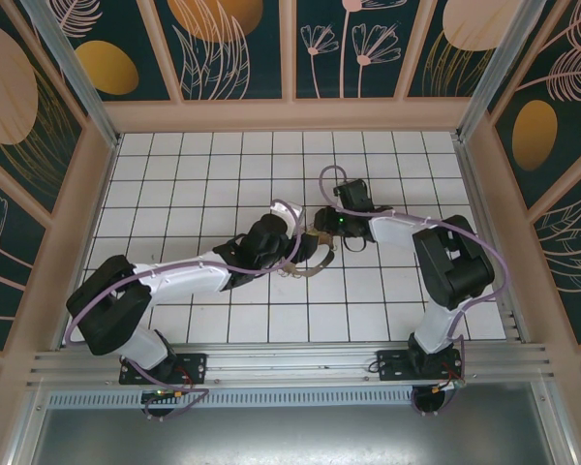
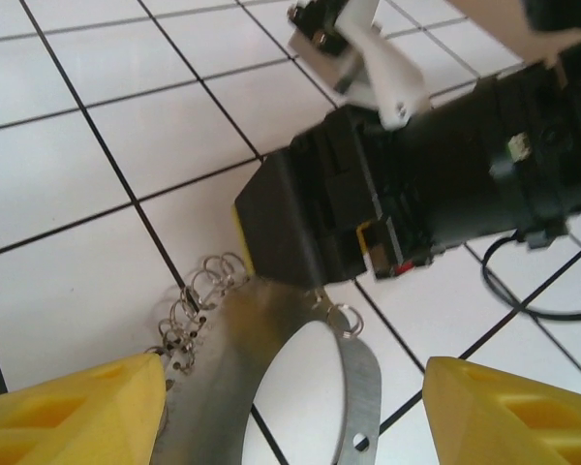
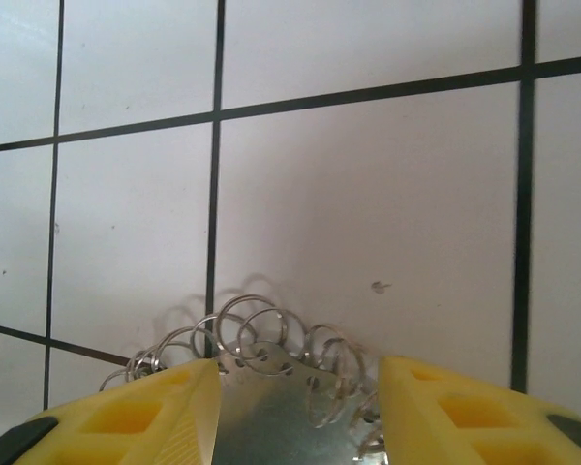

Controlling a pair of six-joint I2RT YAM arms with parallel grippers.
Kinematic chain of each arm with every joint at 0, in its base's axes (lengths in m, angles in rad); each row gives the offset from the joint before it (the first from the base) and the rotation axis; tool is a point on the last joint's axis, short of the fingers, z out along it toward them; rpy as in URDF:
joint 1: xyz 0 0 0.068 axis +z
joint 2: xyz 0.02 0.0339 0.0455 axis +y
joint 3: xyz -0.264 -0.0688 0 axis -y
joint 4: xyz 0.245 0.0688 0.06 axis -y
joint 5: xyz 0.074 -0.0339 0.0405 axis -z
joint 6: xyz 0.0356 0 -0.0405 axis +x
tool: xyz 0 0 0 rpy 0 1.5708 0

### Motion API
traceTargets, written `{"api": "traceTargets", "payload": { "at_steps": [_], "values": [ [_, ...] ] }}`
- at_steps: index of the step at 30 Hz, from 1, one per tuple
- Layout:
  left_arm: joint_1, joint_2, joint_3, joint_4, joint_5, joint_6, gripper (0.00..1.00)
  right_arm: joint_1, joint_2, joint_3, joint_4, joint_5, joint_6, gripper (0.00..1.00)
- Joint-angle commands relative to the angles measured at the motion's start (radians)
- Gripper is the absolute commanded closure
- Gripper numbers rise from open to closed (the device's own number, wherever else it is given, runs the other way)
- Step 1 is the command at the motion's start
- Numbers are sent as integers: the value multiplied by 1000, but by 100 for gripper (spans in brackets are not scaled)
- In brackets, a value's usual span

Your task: Put the keys on the keyring

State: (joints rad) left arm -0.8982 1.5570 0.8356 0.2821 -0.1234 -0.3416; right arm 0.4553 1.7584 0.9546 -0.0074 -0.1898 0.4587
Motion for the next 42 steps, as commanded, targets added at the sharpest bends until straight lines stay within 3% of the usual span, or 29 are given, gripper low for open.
{"api": "traceTargets", "payload": {
  "at_steps": [1,6,10,14,15,16,25,34,42],
  "values": [
    [5,38,61,-78,62,65,29,-53,-101,-52,5,-17,9,53],
    [2,112,174,-192,166,128,29,-128,-257,-177,6,-19,44,52],
    [-11,202,291,-302,217,171,29,-173,-368,-283,-11,12,63,42],
    [-42,274,400,-424,194,224,29,-228,-471,-382,-40,43,86,23],
    [-53,294,430,-464,173,241,29,-242,-495,-405,-52,58,95,8],
    [-61,314,464,-505,149,257,29,-256,-520,-424,-67,73,103,1],
    [-99,471,703,-777,1,326,36,-317,-617,-506,-127,133,125,1],
    [-114,553,803,-815,-30,371,51,-323,-615,-537,-90,98,144,1],
    [-114,622,863,-831,-48,413,54,-325,-584,-537,-67,80,152,1]
  ]
}}
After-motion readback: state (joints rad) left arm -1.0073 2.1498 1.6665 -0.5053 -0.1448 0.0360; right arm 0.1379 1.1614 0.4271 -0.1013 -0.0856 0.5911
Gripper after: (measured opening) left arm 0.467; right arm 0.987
